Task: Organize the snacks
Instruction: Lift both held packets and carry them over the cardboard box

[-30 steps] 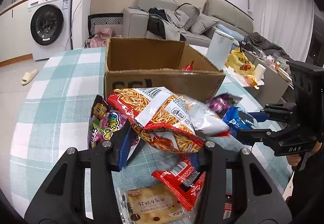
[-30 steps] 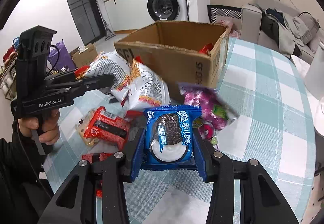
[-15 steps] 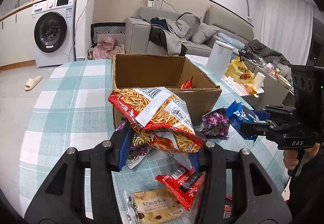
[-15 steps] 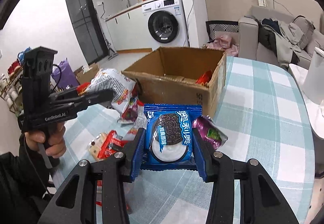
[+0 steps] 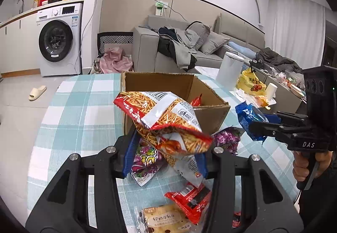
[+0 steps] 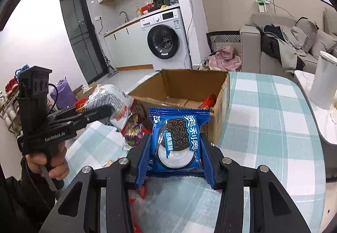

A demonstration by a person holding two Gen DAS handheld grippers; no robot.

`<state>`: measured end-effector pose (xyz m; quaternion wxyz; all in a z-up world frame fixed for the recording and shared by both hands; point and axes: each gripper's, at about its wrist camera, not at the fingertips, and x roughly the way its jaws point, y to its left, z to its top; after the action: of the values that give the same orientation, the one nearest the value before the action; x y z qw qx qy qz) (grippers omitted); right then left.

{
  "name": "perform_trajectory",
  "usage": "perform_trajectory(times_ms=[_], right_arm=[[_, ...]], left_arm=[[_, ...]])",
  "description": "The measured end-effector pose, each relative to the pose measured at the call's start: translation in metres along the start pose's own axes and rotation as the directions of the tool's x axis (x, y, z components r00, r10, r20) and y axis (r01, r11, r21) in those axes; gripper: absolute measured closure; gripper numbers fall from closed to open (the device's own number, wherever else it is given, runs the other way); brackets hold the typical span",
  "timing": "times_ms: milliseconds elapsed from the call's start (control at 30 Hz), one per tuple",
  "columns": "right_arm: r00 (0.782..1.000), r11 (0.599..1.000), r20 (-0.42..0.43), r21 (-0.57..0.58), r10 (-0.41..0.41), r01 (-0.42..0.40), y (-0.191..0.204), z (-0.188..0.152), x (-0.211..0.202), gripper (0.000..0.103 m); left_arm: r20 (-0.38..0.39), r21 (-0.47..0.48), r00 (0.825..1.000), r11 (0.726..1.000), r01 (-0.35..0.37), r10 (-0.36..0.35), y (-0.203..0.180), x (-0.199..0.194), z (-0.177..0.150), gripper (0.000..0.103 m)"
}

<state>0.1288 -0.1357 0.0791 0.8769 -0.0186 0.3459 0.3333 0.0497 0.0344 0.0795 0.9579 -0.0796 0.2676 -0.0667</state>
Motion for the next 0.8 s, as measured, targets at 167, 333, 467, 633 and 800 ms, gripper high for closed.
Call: perform_trajectory(times_ms=[167,333,467,633,800], right_arm=[[1.000,1.000,0.022,0.006,-0.004,0.004,0.003,0.013,-0.001,0.058],[0.999,1.000,0.036,0.017,-0.014,0.014,0.002,0.022,0.002,0.058],[0.999,0.999,0.049,0.041,-0.024,0.022,-0.002,0.029,0.005,0.058],[0.999,0.998,0.049,0.051,-0.023,0.020,-0.003,0.035,0.009,0.058],[0.998,0.997,0.047,0.070,-0.028,0.025,-0.007,0.037,0.015,0.058]], left_arm=[[0.023,-0.011,1.000,1.000,-0.007,0.007,0.000,-0.004,0.015,0.059],[0.040,-0.017,0.999,1.000,-0.008,0.008,0.001,-0.004,0.029,0.060],[0.045,-0.031,0.999,1.000,-0.004,0.005,0.005,0.001,0.037,0.060],[0.059,-0.037,0.998,0.999,0.004,-0.002,0.006,0.008,0.046,0.061],[0.074,-0.046,0.997,0.999,0.009,-0.006,0.009,0.017,0.054,0.061]])
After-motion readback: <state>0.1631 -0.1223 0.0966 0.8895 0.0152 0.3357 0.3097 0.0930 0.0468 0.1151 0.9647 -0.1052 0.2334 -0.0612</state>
